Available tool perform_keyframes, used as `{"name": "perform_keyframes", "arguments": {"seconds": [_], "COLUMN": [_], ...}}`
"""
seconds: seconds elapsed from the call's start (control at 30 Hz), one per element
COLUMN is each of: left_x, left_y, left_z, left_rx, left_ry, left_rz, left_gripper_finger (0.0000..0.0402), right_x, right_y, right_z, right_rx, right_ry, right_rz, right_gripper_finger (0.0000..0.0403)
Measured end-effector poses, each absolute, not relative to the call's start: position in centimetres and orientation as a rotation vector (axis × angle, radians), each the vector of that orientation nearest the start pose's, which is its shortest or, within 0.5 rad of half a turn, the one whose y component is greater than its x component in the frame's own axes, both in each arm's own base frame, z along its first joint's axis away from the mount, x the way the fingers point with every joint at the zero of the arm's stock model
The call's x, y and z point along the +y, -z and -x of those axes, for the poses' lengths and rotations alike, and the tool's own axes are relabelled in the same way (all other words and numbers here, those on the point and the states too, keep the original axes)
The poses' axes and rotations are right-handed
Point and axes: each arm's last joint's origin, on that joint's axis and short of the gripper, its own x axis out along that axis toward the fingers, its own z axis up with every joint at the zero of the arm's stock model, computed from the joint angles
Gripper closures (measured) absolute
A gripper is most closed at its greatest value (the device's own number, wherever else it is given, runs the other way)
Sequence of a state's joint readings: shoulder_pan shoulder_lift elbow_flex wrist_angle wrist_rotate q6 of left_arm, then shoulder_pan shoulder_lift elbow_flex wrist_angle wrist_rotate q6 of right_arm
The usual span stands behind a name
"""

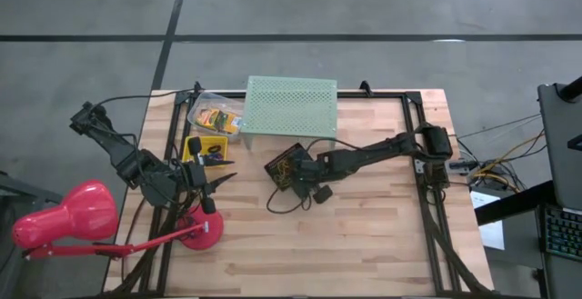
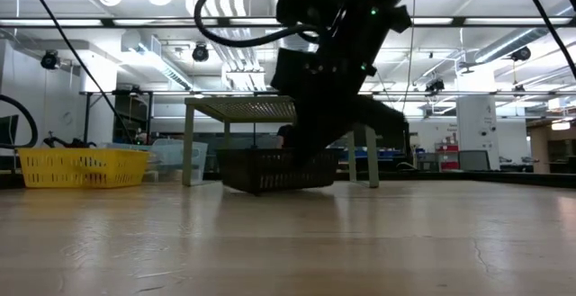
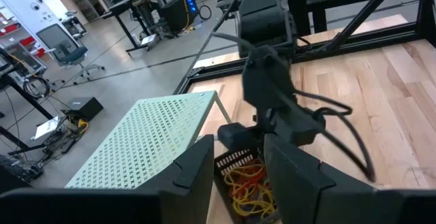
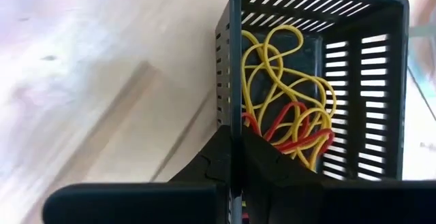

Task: Pick & Place Office Desk Supplies
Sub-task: Put the black bin on the shelf

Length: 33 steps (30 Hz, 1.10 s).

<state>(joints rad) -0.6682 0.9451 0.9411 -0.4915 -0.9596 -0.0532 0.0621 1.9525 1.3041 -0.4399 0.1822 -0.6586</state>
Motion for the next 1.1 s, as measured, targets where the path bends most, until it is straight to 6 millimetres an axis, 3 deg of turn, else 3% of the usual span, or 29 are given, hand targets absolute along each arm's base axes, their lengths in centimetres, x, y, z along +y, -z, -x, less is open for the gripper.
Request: {"name": "perform_keyframes", "arguments": {"seconds": [0.27,0.73,1.1], "left_x": [-9.6,-9.6,-9.5], "left_y": [-33.6,-33.6,-33.5], "left_z": [-16.0,-15.9,-15.9], "left_rx": [0.334,0.34,0.344], "left_ry": [-0.294,-0.292,-0.292], "left_rz": [-0.31,-0.315,-0.32], "left_gripper_finger": [0.0268,0.0268,0.0268], "right_x": [4.2,7.9,9.0], "right_y": [-18.4,-22.7,-28.4], "right_z": [-38.3,-34.3,-31.1], "right_rx": [1.055,1.081,0.905], "right_ry": [-0.297,-0.393,-0.375], "right_rz": [0.756,0.778,0.757], "right_gripper_finger": [0.0389,0.039,0.039]}}
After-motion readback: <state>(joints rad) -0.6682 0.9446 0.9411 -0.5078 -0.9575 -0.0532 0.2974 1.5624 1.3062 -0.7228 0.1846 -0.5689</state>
